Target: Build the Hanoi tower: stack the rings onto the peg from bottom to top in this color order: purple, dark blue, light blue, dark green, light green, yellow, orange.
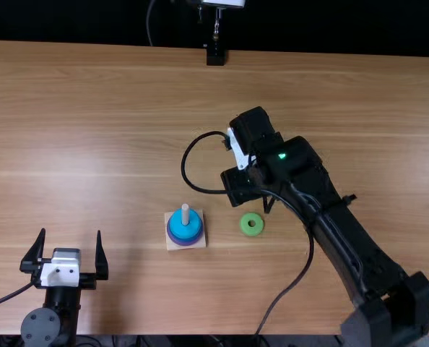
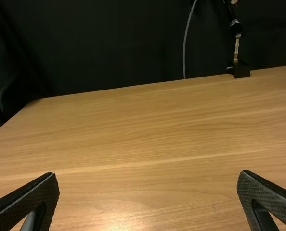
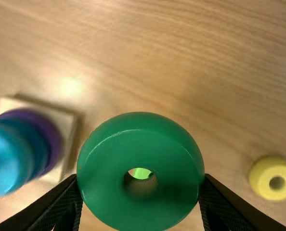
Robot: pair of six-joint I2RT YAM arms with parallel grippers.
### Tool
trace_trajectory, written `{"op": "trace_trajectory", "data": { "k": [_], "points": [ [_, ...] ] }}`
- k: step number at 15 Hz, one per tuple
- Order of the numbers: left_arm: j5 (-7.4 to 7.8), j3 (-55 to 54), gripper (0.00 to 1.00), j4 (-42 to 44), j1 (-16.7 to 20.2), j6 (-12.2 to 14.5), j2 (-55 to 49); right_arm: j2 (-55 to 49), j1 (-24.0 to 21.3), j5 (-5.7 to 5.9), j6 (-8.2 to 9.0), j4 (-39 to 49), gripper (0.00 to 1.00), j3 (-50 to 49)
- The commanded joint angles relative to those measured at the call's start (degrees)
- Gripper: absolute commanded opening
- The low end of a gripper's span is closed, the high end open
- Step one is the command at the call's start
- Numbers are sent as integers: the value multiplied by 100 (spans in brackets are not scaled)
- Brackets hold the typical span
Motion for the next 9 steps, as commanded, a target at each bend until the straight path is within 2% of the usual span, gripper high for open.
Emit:
{"op": "trace_trajectory", "data": {
  "k": [1, 9],
  "points": [
    [-7, -128, 100, -28, -8, 25, -62, -310, 185, 18, 43, -113, 0, 62],
    [-7, -128, 100, -28, -8, 25, -62, -530, 625, -14, 11, -387, 0, 335]
  ]
}}
